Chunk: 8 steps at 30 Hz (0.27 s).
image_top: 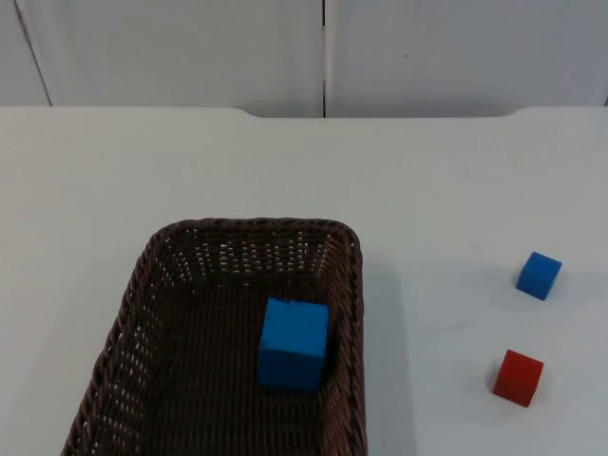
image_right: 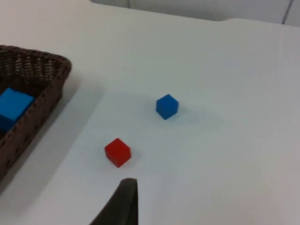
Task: Pick up the basket with the left hand and place the largest block into the basket with the right hand.
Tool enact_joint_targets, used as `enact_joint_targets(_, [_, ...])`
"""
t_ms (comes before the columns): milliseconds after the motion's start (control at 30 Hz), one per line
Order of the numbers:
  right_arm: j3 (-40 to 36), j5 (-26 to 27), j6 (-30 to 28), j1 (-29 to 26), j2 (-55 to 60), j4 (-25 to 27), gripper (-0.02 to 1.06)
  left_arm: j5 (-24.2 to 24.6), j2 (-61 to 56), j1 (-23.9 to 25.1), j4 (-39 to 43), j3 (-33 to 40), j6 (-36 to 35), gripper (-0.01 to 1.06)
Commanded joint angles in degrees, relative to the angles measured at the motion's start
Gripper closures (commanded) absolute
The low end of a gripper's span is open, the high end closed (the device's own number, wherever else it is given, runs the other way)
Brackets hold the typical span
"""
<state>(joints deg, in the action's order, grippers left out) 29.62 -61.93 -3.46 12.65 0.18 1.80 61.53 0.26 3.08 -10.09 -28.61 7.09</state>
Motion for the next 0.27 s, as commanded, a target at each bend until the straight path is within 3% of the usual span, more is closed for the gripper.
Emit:
enact_joint_targets(0, [-0.02, 0.22, -0.02, -2.13, -0.18, -0.14, -0.01, 0.07, -0.26, 0.31, 0.07, 0.26, -0.09, 0.0])
enact_joint_targets(233, [-0.02, 0.22, -0.02, -6.19, -0.18, -0.14, -0.01, 0.07, -0.26, 0.31, 0.07, 0.26, -0.09, 0.0])
